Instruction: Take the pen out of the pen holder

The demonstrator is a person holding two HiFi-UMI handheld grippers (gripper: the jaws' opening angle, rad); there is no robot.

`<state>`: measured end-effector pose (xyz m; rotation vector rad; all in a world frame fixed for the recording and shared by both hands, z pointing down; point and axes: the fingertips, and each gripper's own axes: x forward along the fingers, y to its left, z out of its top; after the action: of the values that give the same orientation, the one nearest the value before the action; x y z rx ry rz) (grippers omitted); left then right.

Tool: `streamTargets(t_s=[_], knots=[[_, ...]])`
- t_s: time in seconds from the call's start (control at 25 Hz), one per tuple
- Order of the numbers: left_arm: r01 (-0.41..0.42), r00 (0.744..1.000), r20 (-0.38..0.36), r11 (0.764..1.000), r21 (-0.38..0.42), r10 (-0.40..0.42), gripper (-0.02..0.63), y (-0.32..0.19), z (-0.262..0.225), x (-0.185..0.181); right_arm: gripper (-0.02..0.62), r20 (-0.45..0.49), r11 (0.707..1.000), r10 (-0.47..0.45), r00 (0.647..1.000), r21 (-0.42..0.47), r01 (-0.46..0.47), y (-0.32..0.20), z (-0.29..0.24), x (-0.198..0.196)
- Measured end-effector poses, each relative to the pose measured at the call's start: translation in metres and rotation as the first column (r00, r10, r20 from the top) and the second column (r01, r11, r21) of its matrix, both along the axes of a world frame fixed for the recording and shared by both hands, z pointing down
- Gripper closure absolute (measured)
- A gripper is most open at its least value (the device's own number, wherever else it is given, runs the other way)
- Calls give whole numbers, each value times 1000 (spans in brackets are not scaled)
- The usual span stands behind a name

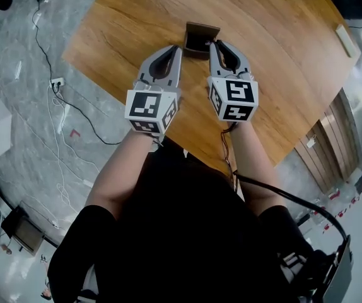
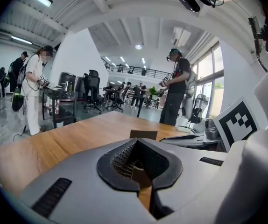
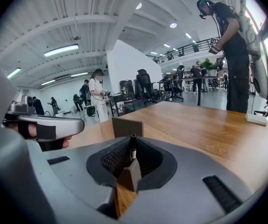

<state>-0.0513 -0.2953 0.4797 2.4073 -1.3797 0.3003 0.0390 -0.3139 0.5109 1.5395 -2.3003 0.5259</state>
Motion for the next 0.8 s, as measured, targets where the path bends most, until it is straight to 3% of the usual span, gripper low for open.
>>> streamTargets(t_s=[0.8], knots=[[9, 1000, 2, 1000, 4, -9, 604, 7, -5, -7, 566, -12, 999, 34, 999, 9, -34, 0, -2, 4]])
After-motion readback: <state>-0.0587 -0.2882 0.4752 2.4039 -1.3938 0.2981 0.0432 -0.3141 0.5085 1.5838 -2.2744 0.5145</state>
